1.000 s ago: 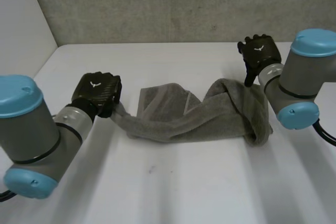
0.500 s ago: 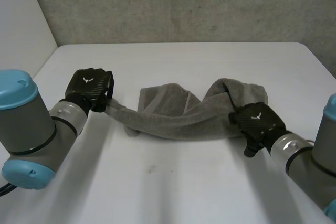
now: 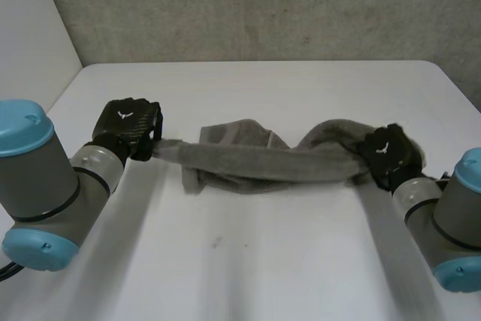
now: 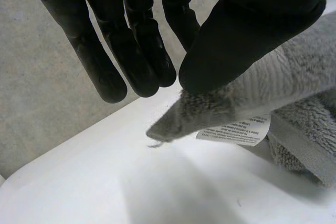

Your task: Fold the towel.

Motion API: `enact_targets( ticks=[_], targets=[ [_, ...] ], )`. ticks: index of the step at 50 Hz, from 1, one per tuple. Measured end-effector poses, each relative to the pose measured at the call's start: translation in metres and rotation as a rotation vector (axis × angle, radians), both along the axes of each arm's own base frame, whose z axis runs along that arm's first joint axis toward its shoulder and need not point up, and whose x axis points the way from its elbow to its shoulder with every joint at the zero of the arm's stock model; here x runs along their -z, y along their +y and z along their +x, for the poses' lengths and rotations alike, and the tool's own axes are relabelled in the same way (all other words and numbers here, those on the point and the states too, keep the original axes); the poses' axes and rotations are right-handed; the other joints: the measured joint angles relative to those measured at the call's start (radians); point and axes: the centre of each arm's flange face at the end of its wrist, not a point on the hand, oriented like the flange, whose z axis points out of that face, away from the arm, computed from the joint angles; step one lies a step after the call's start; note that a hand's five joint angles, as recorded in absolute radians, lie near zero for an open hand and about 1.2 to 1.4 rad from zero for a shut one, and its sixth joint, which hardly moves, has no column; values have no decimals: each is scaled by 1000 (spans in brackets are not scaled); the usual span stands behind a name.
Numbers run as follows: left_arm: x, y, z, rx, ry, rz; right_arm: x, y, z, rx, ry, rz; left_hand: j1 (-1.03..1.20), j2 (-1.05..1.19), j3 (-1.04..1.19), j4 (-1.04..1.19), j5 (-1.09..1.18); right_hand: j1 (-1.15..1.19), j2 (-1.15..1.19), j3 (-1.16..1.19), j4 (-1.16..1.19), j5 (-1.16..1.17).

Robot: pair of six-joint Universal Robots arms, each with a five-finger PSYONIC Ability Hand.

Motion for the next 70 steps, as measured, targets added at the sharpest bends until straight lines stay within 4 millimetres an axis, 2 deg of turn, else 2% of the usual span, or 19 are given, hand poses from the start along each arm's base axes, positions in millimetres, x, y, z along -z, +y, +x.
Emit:
enact_targets(
  ticks=[4,7,9,10,13,16,19,22,29,37,39,43,47,51,53,58,61,65,70],
  targets=[
    [-2,1,0,0,0,-2,-11,-5,-4,20,-11,-41,0,0,0,0,0,0,0,1,7,6],
    [-15,4,2,-9,7,-26,-45,-5,-11,37,-90,-73,17,0,0,0,5,0,0,1,7,11],
    [-19,6,3,-12,9,-33,-51,-4,-12,37,-110,-70,17,0,0,0,5,1,0,1,7,12],
    [-30,9,5,-18,15,-50,-70,1,-14,27,-184,-33,17,0,0,0,5,1,0,1,7,14],
    [-35,12,6,-21,18,-58,-80,5,-16,20,-226,4,17,0,0,0,5,1,0,1,7,16],
    [-56,21,11,-31,23,-75,-108,20,-24,9,-375,235,17,0,0,0,5,1,0,9,10,21],
    [-61,25,14,-35,18,-68,-114,24,-28,15,-408,321,17,0,0,0,5,1,0,11,12,22],
    [-63,29,20,-45,0,-35,-127,31,-37,39,-466,551,17,0,0,0,5,1,0,11,12,22],
    [-51,32,27,-59,-32,43,-125,30,-43,50,-465,712,17,0,0,0,5,1,0,11,12,22],
    [-5,27,24,-47,-84,185,-92,24,-43,33,-361,799,17,0,0,0,5,1,0,11,12,24],
    [8,19,20,-36,-92,211,-87,18,-41,25,-352,781,17,0,0,0,5,1,0,12,12,24],
    [10,0,11,-26,-81,183,-92,3,-31,-2,-380,679,17,0,0,0,5,1,0,16,12,24],
    [-14,-33,0,-26,-29,50,-120,-24,-16,-40,-473,469,17,0,0,0,5,1,0,16,12,24],
    [-64,-65,-9,-35,56,-168,-166,-50,-7,-80,-602,216,17,0,1,0,5,1,0,16,12,24],
    [-108,-79,-11,-58,135,-363,-203,-63,-5,-113,-699,14,17,0,1,0,5,1,0,16,13,24],
    [-183,-79,-6,-109,281,-673,-258,-69,-9,-177,-831,-269,17,0,1,0,5,7,0,16,12,24],
    [-201,-71,-2,-128,321,-745,-267,-67,-10,-191,-855,-292,17,0,1,0,6,7,0,16,12,26],
    [-183,-67,1,-138,300,-685,-250,-64,-6,-182,-831,-159,17,0,1,0,6,7,0,16,12,27],
    [-120,-56,1,-126,206,-459,-204,-51,3,-159,-737,107,17,0,1,0,6,7,0,16,12,28]
  ],
)
